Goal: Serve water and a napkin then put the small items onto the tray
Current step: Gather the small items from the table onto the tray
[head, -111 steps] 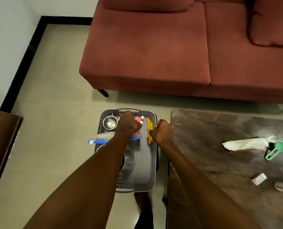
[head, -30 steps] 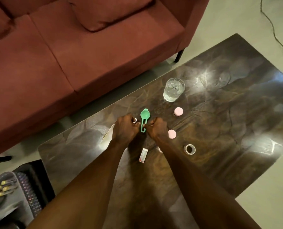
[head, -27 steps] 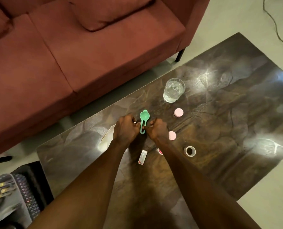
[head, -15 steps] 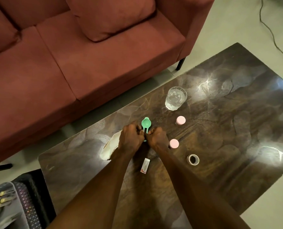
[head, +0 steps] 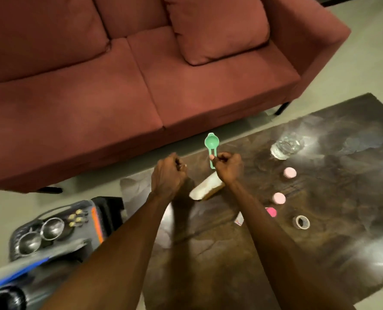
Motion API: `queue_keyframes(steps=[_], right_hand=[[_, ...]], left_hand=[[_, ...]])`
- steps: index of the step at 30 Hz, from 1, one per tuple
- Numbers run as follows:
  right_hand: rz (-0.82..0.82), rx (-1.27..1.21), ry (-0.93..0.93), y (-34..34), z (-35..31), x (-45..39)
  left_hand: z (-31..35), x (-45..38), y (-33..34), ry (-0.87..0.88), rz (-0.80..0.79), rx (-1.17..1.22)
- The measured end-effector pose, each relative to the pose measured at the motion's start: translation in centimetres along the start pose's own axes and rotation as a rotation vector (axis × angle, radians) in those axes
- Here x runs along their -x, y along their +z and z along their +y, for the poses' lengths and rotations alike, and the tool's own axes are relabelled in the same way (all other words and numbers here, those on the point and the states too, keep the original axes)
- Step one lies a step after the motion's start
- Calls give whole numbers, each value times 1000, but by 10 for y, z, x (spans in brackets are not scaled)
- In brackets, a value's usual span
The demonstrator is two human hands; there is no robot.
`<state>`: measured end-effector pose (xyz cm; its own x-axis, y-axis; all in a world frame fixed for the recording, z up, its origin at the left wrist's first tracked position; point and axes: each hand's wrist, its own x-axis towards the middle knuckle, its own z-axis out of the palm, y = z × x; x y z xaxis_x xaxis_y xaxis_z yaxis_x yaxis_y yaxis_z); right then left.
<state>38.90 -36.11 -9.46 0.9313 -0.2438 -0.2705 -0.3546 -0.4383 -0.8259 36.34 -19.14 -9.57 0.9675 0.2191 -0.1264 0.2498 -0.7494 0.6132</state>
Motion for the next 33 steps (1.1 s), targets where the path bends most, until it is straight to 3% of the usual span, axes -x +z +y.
queue_keyframes(steps=[9, 14, 17, 25, 33], right_hand=[[-474, 93, -88, 187, -79, 131], [-575, 235, -51, 264, -53, 184], [-537, 306, -9, 276, -55, 211], [-588, 633, -211, 290, -53, 247], [-626, 754, -351, 318, -54, 249]], left_hand=[[-167, 52, -169, -298, 268, 58], [-242, 94, -218, -432, 369, 62], [-272, 108, -232, -494, 381, 65], [-307, 116, -233, -522, 395, 115], [-332, 117, -231, -500, 384, 121]])
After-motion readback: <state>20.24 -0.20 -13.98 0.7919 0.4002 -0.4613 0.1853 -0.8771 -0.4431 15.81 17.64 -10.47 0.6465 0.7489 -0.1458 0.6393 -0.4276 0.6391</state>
